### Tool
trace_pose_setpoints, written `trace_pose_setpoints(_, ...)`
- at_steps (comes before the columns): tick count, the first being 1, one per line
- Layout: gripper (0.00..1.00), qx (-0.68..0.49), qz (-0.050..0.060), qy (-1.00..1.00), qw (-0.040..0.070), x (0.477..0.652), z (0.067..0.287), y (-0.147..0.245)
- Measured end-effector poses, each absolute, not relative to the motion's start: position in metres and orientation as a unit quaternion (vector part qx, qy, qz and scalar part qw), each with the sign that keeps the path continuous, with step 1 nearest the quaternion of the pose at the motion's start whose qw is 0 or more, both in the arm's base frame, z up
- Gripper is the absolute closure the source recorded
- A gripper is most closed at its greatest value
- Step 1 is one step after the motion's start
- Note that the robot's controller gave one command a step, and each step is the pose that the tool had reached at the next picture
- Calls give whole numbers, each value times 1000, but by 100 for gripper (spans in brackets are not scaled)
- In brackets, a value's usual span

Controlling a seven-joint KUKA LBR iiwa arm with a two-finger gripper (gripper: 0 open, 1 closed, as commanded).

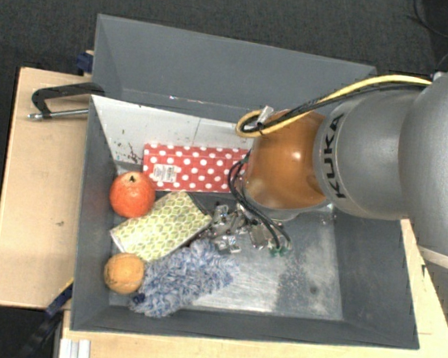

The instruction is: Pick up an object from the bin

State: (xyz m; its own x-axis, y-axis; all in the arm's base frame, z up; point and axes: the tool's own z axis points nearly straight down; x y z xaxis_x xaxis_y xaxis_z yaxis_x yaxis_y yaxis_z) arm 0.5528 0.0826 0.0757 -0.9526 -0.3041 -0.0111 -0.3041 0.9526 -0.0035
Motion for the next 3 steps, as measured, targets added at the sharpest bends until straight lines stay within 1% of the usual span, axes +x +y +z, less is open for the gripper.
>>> trace_pose_setpoints(2, 100, -154, -1, 988, 5, 553, 77, 82)
trace_pose_setpoints(3, 100, -130, 0, 992, 2, 564, 113, 67)
